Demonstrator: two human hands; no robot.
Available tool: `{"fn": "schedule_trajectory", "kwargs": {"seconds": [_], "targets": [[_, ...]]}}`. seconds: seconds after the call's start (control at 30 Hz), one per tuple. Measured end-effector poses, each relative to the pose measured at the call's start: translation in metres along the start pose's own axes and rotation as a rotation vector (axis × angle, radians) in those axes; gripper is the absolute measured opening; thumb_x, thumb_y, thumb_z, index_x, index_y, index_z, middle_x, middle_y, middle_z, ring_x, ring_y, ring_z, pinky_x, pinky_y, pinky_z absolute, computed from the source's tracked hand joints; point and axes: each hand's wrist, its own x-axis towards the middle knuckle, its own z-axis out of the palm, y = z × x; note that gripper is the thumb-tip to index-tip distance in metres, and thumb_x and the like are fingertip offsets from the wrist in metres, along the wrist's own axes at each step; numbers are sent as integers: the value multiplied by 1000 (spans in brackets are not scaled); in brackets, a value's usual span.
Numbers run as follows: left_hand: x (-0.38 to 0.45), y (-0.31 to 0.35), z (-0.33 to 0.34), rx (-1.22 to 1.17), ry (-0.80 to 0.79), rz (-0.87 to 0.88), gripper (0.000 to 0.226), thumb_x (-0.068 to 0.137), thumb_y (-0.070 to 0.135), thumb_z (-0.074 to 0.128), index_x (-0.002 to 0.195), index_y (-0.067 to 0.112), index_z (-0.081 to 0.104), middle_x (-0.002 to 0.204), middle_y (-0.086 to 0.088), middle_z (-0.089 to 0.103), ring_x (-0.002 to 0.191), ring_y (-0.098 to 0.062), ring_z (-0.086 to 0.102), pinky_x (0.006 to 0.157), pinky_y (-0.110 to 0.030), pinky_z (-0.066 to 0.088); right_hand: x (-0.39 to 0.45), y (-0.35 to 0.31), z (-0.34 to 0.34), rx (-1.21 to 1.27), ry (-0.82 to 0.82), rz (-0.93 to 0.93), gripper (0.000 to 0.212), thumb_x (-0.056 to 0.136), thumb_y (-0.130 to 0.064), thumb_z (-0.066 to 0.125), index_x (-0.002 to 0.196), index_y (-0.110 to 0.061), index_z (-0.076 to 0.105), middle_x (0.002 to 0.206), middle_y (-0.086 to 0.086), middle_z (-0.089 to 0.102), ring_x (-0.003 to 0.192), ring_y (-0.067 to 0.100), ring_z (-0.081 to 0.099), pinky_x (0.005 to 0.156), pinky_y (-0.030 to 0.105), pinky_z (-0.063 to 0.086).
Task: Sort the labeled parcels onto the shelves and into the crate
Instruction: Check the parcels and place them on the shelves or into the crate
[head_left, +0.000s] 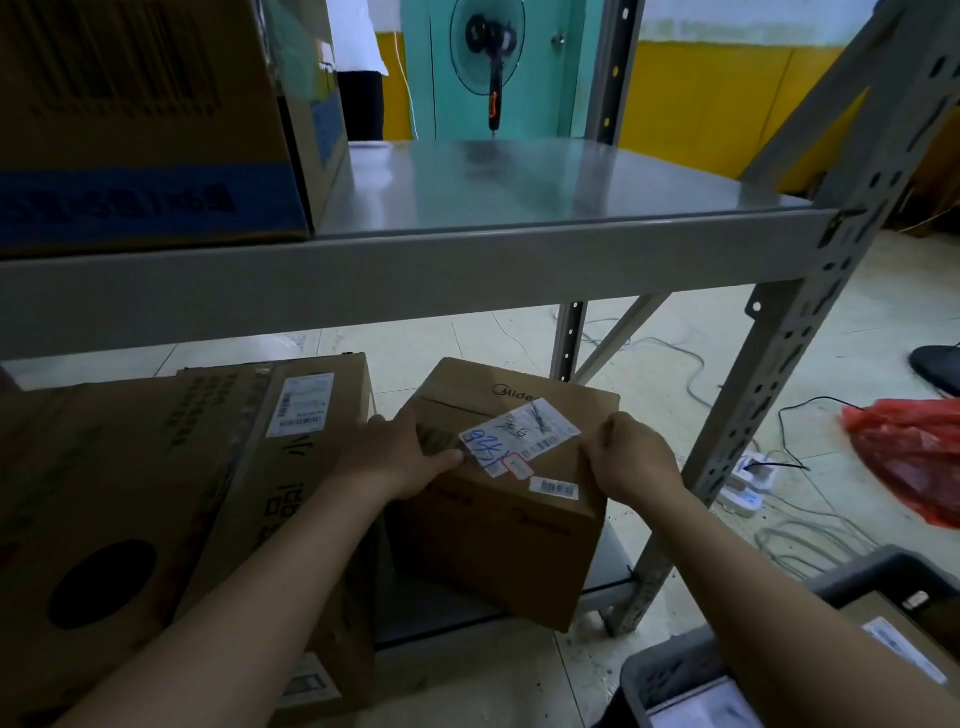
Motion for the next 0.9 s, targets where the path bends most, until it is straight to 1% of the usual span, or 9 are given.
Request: {"fn": "schedule_trajectory", "kwargs": {"seconds": [0.07,0.17,0.3,0.4,0.5,0.6,0.73,0.8,0.9], "targets": [[-6,6,3,3,-13,-52,100,77,80,56,154,25,24,154,-9,38,137,-32,41,106,-43,43,4,1,-3,57,-52,-38,40,100,-40,54,130,-13,50,124,12,61,103,29,58,78,34,43],[-20,12,7,14,-28,-95,104,76,79,57,155,22,21,152,-8,41,134,-30,46,103,-42,47,7,7,-3,146,-134,-120,41,98,-39,57,133,-21,47,128,4,60,102,21,56,79,33,44],[-37,17,9,1,-27,-109,98,77,75,60,151,20,27,141,-5,52,120,-27,57,91,-40,55,8,9,-3,126,-73,-195,46,100,-36,56,143,-23,45,139,3,56,120,26,56,86,32,41],[-39,23,8,46,-8,-116,92,80,76,57,147,18,33,134,-6,56,113,-26,59,87,-38,56,12,14,-2,-10,-9,-145,36,99,-50,52,121,-22,55,120,5,64,98,24,59,77,34,46],[-33,27,3,111,34,-135,92,83,76,53,149,15,31,140,-8,53,121,-27,56,89,-37,52,10,25,3,-100,-25,1,57,93,-70,42,114,-19,52,100,5,64,85,22,59,70,35,51],[-19,16,4,-27,55,-102,100,80,74,59,154,17,22,147,-8,47,128,-28,52,95,-38,49,3,34,2,-86,-69,27,63,94,-71,37,122,-17,53,101,4,64,85,21,60,73,35,54],[-18,0,15,-506,-63,-95,94,71,72,70,146,28,36,141,1,55,120,-22,58,91,-37,54,-2,46,0,166,-159,-59,68,97,-61,49,151,-22,34,139,5,57,103,22,59,75,31,48],[-25,-2,19,-633,-85,-109,106,71,65,77,154,31,19,149,1,47,128,-25,52,100,-41,49,-2,52,-6,274,-208,-63,75,92,-60,57,154,-29,29,143,2,55,106,20,62,81,32,53],[-36,0,25,-609,-139,-47,138,59,64,85,154,43,-12,160,2,29,139,-24,40,111,-43,40,-3,54,-17,355,-326,-53,85,86,-52,70,155,-32,24,141,1,55,99,15,65,84,32,57]]}}
